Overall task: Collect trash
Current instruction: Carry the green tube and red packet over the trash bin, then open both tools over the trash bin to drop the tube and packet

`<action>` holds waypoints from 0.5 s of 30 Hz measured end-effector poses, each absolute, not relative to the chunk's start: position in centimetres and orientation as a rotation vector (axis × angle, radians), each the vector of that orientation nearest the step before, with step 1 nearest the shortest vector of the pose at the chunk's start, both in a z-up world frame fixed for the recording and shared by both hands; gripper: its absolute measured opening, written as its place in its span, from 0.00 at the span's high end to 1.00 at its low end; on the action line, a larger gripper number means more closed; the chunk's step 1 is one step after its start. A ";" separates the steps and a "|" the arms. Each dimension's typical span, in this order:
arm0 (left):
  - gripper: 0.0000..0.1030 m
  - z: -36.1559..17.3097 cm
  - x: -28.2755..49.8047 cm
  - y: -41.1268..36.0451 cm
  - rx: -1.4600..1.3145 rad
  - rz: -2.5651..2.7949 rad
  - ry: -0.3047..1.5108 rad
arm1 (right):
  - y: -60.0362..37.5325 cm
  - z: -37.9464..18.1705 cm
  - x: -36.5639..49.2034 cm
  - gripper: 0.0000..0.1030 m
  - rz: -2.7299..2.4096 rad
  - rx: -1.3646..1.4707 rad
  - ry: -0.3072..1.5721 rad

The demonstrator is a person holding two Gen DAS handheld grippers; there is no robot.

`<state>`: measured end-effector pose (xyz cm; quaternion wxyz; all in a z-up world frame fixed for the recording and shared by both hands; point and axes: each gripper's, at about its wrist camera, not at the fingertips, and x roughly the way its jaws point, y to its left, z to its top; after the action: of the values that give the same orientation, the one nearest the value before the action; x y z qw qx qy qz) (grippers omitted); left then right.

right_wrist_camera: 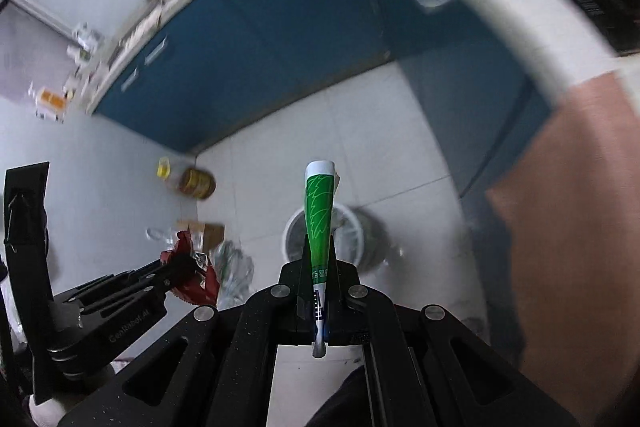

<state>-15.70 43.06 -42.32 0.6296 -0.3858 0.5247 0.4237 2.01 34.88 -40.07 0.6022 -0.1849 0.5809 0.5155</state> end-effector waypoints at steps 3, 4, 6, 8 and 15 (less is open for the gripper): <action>0.86 -46.0 -18.9 45.1 -0.949 0.990 1.207 | 37.4 -44.3 -1.3 0.99 1.220 -0.469 1.382; 0.86 -47.5 -19.9 45.8 -0.982 0.993 1.207 | 38.4 -46.5 -2.5 0.99 1.228 -0.483 1.408; 0.86 -52.1 -21.9 47.6 -1.076 0.986 1.199 | 39.8 -50.1 -3.6 0.99 1.227 -0.486 1.454; 0.85 -56.0 -23.4 48.9 -1.152 0.980 1.195 | 41.3 -55.6 -5.1 0.99 1.212 -0.492 1.525; 0.85 -72.5 -26.6 52.6 -1.333 0.932 1.210 | 45.1 -74.0 -7.3 0.99 1.146 -0.437 1.749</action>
<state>-26.61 52.61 -72.54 0.5286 -0.5582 0.5066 0.3903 -7.31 45.11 -73.98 0.4818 -0.1794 0.7173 0.4702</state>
